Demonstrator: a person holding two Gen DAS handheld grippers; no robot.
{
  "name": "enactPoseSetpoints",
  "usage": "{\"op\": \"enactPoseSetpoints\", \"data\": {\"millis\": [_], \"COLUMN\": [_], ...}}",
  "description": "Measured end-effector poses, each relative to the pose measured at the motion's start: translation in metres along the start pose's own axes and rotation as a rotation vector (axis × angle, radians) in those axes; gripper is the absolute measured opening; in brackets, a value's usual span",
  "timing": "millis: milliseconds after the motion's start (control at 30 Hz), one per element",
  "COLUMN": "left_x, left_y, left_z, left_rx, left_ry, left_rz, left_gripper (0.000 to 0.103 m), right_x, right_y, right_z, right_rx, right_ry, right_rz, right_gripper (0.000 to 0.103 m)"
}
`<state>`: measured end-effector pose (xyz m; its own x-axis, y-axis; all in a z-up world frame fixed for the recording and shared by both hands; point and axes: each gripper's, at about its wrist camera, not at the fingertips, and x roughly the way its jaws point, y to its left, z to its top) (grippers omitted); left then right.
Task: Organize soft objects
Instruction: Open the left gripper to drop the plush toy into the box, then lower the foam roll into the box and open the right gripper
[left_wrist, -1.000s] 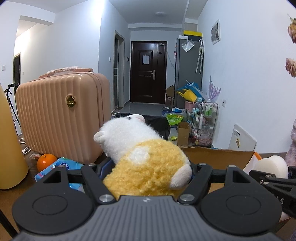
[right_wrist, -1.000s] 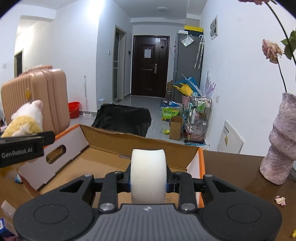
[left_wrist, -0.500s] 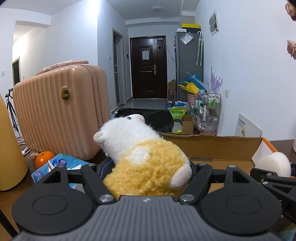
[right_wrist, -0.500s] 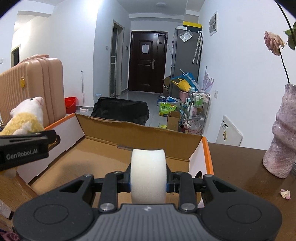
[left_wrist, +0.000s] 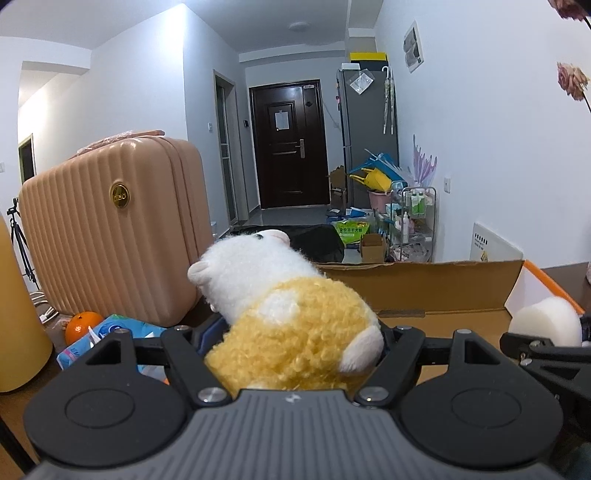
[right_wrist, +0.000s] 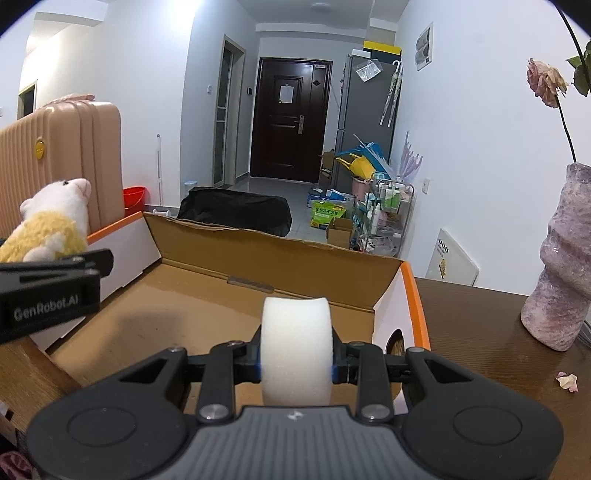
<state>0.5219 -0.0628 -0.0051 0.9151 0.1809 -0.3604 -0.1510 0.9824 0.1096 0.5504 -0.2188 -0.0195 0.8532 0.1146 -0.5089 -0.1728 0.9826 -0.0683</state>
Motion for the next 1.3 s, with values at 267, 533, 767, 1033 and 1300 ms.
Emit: {"op": "enactPoseSetpoints", "data": {"millis": [267, 533, 767, 1033, 1300], "left_x": [0.005, 0.025, 0.032, 0.019, 0.016], "left_y": [-0.005, -0.014, -0.011, -0.011, -0.008], "left_z": [0.008, 0.01, 0.006, 0.007, 0.008], "left_rx": [-0.007, -0.007, -0.011, -0.011, -0.034], "left_ry": [-0.04, -0.017, 0.015, -0.052, -0.05], "left_rz": [-0.007, -0.031, -0.046, -0.026, -0.014], "left_gripper": [0.076, 0.076, 0.084, 0.103, 0.103], "right_x": [0.001, 0.004, 0.004, -0.001, -0.008], "right_y": [0.001, 0.004, 0.006, 0.006, 0.005], "right_z": [0.0, -0.001, 0.0, 0.001, 0.004], "right_rx": [0.008, 0.031, 0.023, 0.014, 0.011], "right_ry": [-0.005, -0.001, -0.004, -0.028, -0.036], "right_rz": [-0.027, -0.055, -0.063, -0.082, -0.088], "right_gripper": [0.029, 0.029, 0.033, 0.097, 0.101]}}
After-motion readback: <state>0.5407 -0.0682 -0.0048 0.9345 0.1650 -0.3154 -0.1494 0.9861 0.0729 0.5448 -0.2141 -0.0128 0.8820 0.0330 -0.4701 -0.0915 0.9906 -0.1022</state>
